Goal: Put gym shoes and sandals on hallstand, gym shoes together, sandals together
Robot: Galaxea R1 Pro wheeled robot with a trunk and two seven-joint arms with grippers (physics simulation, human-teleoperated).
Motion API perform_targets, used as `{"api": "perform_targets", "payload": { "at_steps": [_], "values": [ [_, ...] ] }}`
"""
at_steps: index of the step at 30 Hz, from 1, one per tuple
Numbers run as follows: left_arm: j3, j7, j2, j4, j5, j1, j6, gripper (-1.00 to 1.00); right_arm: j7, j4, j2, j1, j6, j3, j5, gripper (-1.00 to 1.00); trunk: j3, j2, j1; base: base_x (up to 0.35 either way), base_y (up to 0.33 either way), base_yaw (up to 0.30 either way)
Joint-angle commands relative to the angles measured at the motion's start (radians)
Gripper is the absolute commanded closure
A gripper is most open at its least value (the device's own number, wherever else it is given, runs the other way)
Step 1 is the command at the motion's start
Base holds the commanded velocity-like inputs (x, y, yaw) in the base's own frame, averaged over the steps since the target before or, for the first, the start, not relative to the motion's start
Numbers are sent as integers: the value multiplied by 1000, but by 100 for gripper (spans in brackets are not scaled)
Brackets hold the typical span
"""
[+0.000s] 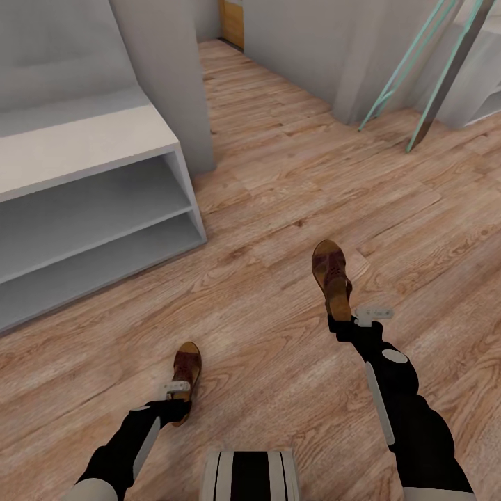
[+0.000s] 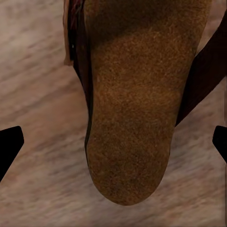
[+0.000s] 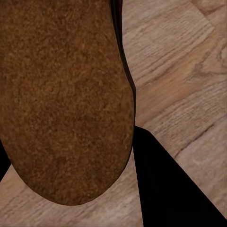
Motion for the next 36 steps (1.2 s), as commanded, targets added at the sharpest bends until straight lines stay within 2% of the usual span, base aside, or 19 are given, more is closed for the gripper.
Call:
{"api": "perform_targets", "payload": {
  "at_steps": [1, 8, 15, 30, 36],
  "values": [
    [-1, 0, 0, 0, 0, 0, 0, -100, 0, 0, 0, 0, 0, 0, -4, 100, 0, 0, 0, 0, 0, 0],
    [-28, 1, -2, -1, -1, -1, 0, -100, 0, 0, 0, 0, 0, 0, -4, 100, -27, -2, 3, 0, 0, 0],
    [-32, 1, 1, -3, -1, -1, 0, -100, 0, 0, 0, 0, 0, 0, -4, 100, -31, -2, 4, 0, 0, 0],
    [-34, 4, 1, -6, -3, -1, 1, -100, 0, 0, 0, 0, 0, 0, -4, 100, -89, -5, 10, 0, 0, 0],
    [-34, 6, 1, -8, -3, -1, 1, -100, 0, 0, 1, 0, 0, 8, -4, 100, -89, -5, 10, 0, 0, 0]
  ]
}}
